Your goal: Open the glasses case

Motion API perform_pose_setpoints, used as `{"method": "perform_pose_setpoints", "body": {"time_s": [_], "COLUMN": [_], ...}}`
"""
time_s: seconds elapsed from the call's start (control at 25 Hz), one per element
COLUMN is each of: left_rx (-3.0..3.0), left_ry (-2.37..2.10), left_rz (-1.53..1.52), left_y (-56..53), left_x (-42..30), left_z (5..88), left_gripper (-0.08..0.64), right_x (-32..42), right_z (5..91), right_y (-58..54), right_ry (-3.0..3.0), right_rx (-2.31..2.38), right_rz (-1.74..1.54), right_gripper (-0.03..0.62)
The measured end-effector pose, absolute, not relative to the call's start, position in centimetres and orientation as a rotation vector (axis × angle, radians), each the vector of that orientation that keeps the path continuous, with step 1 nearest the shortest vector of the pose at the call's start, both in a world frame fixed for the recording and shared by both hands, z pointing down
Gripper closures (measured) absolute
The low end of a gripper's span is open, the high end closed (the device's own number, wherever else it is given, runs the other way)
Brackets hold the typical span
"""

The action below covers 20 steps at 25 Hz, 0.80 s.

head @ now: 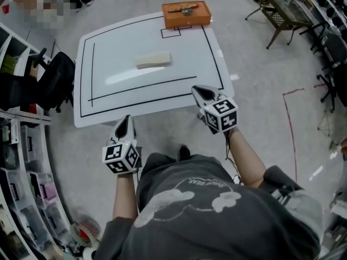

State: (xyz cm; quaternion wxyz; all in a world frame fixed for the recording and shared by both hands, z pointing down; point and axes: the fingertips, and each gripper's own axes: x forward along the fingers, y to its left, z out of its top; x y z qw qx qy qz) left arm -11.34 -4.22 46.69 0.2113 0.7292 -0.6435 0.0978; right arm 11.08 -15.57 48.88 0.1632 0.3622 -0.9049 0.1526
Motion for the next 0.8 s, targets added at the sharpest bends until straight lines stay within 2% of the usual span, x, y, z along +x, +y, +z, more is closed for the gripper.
{"method": "perform_pose_setpoints", "body": {"time_s": [0.36,0.48,0.72,0.8], "left_rx": [2.068,2.100,2.125,2.124], "left_ry": [-1.714,-1.682,-1.647,-1.614], "left_rz": [0.336,0.380,0.431,0.420], "left_y": [-9.4,-12.2,-17.9,-19.8], "left_x": [-11.6,-11.9,-13.2,-13.6], "left_z": [48.1,48.5,49.3,49.8], "left_gripper": [0.558,0.558,0.558,0.558], "right_x": [9.5,8.7,6.1,5.1], "right_z": [49.9,50.4,51.1,51.4], "right_y": [-19.7,-21.2,-24.2,-25.4], "right_ry": [-2.546,-2.504,-2.449,-2.435], "right_rx": [1.066,1.035,0.950,0.947], "right_rz": [0.392,0.355,0.306,0.290], "right_gripper": [0.584,0.494,0.383,0.369]}}
